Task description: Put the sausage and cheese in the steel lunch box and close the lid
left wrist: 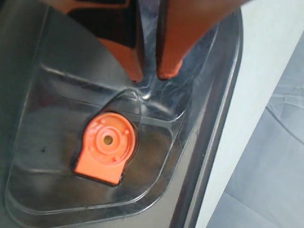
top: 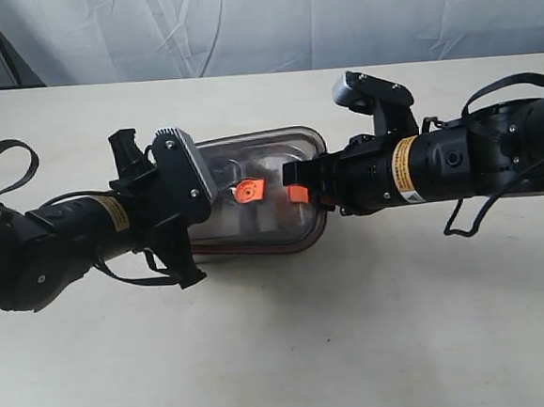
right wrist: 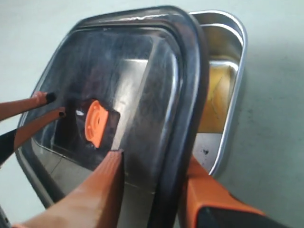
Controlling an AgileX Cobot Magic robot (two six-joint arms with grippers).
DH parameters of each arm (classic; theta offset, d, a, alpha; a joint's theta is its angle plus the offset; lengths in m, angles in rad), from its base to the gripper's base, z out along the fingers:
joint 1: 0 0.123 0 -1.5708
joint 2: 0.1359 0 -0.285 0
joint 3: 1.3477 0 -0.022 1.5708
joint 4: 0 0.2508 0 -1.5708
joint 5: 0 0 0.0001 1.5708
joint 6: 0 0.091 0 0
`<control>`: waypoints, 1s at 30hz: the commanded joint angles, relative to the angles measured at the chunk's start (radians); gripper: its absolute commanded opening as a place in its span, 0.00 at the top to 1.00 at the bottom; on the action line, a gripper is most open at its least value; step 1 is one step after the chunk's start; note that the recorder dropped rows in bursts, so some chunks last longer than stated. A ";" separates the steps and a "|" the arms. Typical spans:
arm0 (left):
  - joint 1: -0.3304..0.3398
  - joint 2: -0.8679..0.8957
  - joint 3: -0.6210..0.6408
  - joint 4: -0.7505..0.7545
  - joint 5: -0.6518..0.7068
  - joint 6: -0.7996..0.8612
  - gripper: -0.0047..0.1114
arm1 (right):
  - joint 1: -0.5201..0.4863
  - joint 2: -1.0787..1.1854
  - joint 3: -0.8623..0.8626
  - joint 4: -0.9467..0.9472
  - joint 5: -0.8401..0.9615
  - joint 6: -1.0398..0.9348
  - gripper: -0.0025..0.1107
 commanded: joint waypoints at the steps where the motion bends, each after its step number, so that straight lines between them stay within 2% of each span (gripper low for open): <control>1: -0.006 0.023 0.016 0.008 0.107 -0.004 0.85 | 0.001 0.035 -0.044 -0.037 0.032 -0.037 0.99; 9: -0.006 0.023 0.016 0.008 0.112 -0.004 0.85 | 0.001 0.061 -0.105 -0.041 0.040 -0.016 0.99; 13: -0.006 0.023 0.016 0.008 0.113 -0.004 0.85 | 0.001 0.061 -0.117 -0.046 0.119 -0.013 0.99; 30: -0.008 0.023 0.016 0.008 0.127 -0.004 0.85 | 0.000 0.093 -0.160 -0.144 0.260 0.030 0.99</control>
